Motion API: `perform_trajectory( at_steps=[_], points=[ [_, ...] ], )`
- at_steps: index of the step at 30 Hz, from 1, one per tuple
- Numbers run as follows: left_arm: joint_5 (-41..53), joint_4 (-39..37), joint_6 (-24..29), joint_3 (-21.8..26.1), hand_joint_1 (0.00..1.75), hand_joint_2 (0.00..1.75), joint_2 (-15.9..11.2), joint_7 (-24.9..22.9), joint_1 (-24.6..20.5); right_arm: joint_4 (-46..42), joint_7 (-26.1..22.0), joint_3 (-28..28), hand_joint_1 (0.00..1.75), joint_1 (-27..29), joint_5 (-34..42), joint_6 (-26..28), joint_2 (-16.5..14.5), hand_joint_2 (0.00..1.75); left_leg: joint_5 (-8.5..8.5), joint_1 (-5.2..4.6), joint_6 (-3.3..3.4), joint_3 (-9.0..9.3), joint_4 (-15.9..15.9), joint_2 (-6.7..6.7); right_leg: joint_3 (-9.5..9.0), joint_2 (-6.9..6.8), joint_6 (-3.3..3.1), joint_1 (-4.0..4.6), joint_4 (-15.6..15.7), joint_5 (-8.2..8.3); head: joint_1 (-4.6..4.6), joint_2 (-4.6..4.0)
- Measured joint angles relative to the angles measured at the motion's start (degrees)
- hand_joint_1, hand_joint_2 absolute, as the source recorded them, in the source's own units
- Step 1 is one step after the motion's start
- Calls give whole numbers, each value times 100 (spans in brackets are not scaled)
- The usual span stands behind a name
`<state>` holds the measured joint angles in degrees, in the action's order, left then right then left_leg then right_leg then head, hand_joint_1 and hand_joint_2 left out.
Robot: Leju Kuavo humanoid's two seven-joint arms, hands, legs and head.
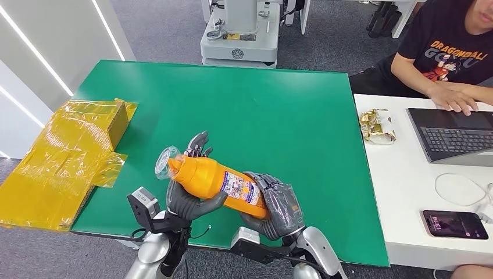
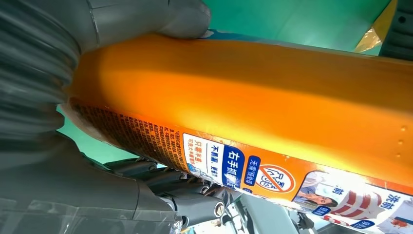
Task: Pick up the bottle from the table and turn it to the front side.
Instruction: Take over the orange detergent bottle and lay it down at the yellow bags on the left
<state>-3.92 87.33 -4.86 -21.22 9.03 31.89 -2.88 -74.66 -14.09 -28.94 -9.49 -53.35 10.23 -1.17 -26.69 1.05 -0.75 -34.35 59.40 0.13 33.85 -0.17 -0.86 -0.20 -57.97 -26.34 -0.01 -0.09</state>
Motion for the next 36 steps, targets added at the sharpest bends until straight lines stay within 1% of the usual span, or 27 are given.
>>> perform_trajectory(
  at_steps=[10, 14, 20, 24, 30, 35, 36],
  points=[
    [-70, 8, -207, -13, 0, 175, -18, -61, -96, 86, -89, 39, 175, -74, 7, -35, -68, 175, 0, 0, 0, 0, 0, 0, 0, 0, 0, 0, 0, 0, 0, 0],
    [-69, 7, -236, -17, 175, 175, -18, -74, -131, 138, -97, 43, 175, -117, 15, -35, -91, 175, 0, 0, 0, 0, 0, 1, 1, 1, 0, 0, 0, 0, 0, 0],
    [-83, 5, -374, -54, 175, 175, -15, -301, -255, 199, -98, 61, 175, -240, 56, -43, -107, 175, 0, 0, 0, 0, 0, 1, 1, 3, 0, 0, 0, 0, 0, 0],
    [-104, 5, -267, -56, 175, 175, -13, -408, -319, 232, -58, 67, 175, -294, 83, -100, -108, 175, 0, 0, 0, 0, 0, 2, 1, 3, -1, 0, 0, 1, 0, 0],
    [-87, 28, -46, -43, 175, 175, -17, -405, -321, 251, -38, 56, 175, -310, 95, -234, -123, 175, 0, 0, 0, -1, 0, 2, 2, 3, -1, 0, 0, 0, 0, 0],
    [-49, 69, -4, -18, 175, 175, -44, -337, -295, 251, -38, 24, 175, -306, 96, -278, -123, 175, 0, 0, 0, 0, -1, 2, 2, 3, -1, 0, 0, 0, 0, 0],
    [-43, 69, 2, -16, 175, 175, -52, -320, -292, 251, -38, 21, 172, -305, 96, -283, -123, 175, 0, 0, 0, 0, -1, 2, 2, 3, -1, 0, 0, 0, 1, 0]
  ],
)
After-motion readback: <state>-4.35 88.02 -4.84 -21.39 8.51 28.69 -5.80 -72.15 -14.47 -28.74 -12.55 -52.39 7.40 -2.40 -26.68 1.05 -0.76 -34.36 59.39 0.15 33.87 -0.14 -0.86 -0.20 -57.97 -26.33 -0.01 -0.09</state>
